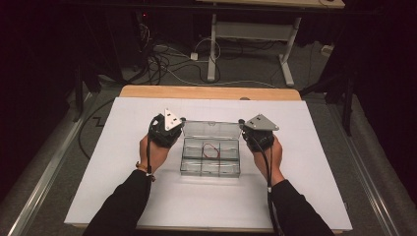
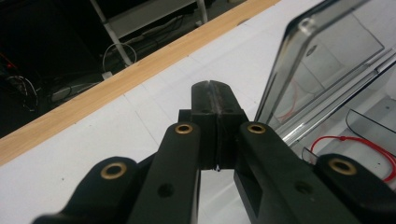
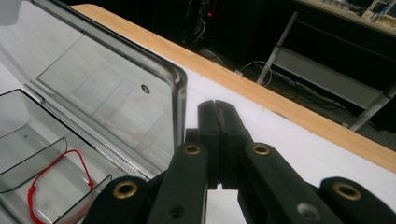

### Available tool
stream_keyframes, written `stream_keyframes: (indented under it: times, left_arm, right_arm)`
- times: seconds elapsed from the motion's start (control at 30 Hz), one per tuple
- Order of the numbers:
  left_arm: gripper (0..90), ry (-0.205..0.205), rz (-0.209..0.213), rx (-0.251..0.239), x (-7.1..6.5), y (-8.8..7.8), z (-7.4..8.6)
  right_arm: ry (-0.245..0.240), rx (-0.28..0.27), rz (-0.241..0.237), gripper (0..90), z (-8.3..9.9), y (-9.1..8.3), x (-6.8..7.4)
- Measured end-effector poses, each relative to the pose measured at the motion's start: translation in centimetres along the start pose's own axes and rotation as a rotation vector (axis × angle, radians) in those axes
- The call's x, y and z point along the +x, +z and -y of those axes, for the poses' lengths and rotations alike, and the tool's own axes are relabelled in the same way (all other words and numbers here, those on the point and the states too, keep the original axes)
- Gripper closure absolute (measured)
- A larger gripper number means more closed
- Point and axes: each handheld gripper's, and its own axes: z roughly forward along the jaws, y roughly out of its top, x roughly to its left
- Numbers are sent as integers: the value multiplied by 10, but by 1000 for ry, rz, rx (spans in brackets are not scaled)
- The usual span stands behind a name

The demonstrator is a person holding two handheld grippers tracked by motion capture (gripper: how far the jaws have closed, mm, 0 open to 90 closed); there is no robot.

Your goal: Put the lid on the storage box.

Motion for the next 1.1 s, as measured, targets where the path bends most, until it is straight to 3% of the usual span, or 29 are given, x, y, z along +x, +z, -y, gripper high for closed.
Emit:
stream_keyframes:
  times: [0.47, 0.63, 0.77, 1.1]
  left_arm:
    - [871, 5, -3, -2, -3, -2, 3]
    - [864, 35, -20, 16, -7, -2, 2]
    - [862, 32, -16, 15, -7, -3, 3]
    - [860, 32, -17, 10, -10, -6, 7]
  right_arm:
    - [-7, -2, -5, 900, 2, -2, 1]
    - [-5, -4, -20, 900, 4, -4, 2]
    - [-19, -10, -2, 900, 5, -5, 5]
    - [-4, -20, -18, 900, 10, -8, 7]
